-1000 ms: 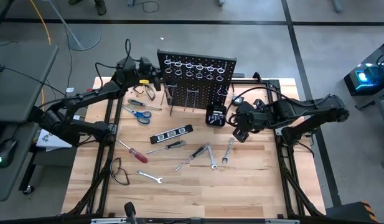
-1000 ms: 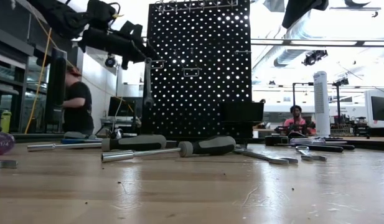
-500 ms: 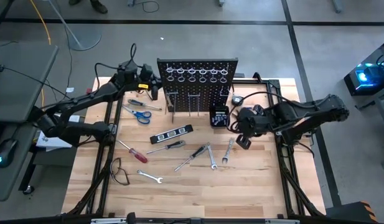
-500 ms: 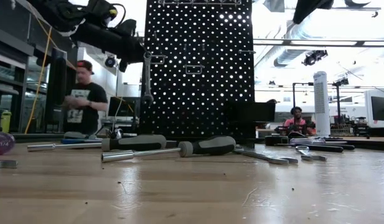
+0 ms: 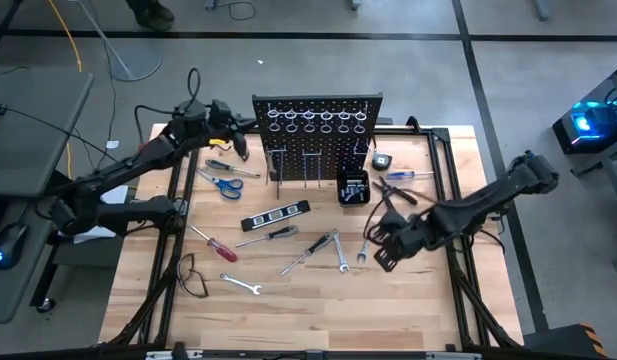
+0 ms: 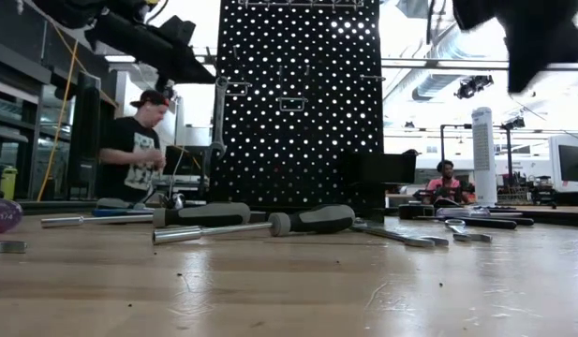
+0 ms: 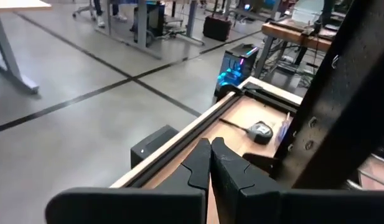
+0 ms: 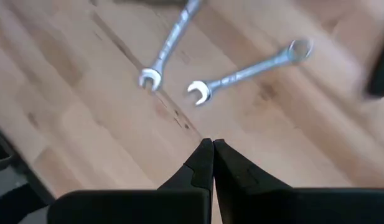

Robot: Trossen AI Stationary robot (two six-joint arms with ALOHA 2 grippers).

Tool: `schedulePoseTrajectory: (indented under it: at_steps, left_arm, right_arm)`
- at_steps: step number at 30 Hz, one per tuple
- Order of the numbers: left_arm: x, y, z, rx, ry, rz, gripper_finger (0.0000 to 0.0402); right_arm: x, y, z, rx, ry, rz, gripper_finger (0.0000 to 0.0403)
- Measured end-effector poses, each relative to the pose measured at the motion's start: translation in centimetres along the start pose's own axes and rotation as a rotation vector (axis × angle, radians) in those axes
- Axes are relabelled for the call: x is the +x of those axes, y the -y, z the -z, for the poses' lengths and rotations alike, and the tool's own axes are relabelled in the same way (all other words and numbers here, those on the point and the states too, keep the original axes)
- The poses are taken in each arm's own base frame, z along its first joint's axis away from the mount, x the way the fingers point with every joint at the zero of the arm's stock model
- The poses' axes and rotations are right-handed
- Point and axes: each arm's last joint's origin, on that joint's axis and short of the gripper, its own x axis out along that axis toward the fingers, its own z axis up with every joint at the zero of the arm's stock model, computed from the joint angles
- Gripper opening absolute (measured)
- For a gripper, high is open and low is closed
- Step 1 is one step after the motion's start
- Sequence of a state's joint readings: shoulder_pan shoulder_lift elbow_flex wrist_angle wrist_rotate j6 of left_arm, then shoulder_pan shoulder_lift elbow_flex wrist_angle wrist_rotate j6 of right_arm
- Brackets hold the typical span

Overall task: Hang tools onto peg board
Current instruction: Hang the silver wrench on the pegboard

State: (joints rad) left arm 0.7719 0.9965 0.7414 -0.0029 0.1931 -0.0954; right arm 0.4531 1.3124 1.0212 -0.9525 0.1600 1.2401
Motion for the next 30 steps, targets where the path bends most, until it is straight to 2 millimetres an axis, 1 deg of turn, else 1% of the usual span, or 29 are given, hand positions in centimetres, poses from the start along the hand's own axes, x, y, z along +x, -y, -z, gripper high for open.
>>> schedulePoseTrajectory:
  at_steps: [3, 7, 11, 13, 16, 18, 20, 24, 26, 28, 30]
  left_arm:
    - [-1.2, 0.3, 0.1, -0.026, -0.035, 0.005, 0.0000]
    - [-2.4, 1.5, 0.8, -0.087, -0.110, 0.047, 0.0000]
    - [-3.2, 3.8, 2.3, -0.155, -0.129, 0.163, 0.0000]
    - [-3.3, 5.4, 3.3, -0.202, -0.129, 0.247, 0.0000]
    - [-3.5, 8.0, 4.7, -0.272, -0.113, 0.340, 0.0000]
    - [-3.6, 9.7, 5.8, -0.300, -0.110, 0.361, 0.0000]
    - [-3.6, 11.5, 6.5, -0.313, -0.100, 0.365, 0.0000]
    - [-3.3, 14.8, 8.3, -0.299, -0.130, 0.397, 0.0000]
    - [-2.9, 16.3, 8.9, -0.336, -0.113, 0.405, 0.0000]
    - [-2.3, 17.6, 9.6, -0.370, -0.108, 0.417, 0.0000]
    - [-1.8, 18.4, 10.7, -0.385, -0.130, 0.392, 0.0000]
  right_arm:
    - [2.6, 1.0, 0.2, 0.092, 0.065, 0.006, 0.0000]
    - [5.6, 3.7, -0.4, 0.265, 0.094, 0.069, 0.0000]
    - [8.0, 6.1, -1.6, 0.369, 0.116, 0.031, 0.0000]
    - [8.8, 6.8, -2.5, 0.390, 0.156, -0.022, 0.0000]
    - [9.5, 7.9, -3.6, 0.426, 0.194, -0.045, 0.0000]
    - [9.7, 8.7, -3.9, 0.443, 0.190, -0.030, 0.0000]
    - [9.8, 9.0, -4.1, 0.431, 0.169, -0.027, 0.0000]
    - [9.9, 9.2, -4.1, 0.402, 0.144, -0.015, 0.0000]
    - [9.9, 9.2, -4.1, 0.378, 0.128, -0.020, 0.0000]
    - [9.9, 9.4, -3.8, 0.341, 0.095, -0.007, 0.0000]
    - [9.9, 9.5, -3.7, 0.316, 0.078, 0.012, 0.0000]
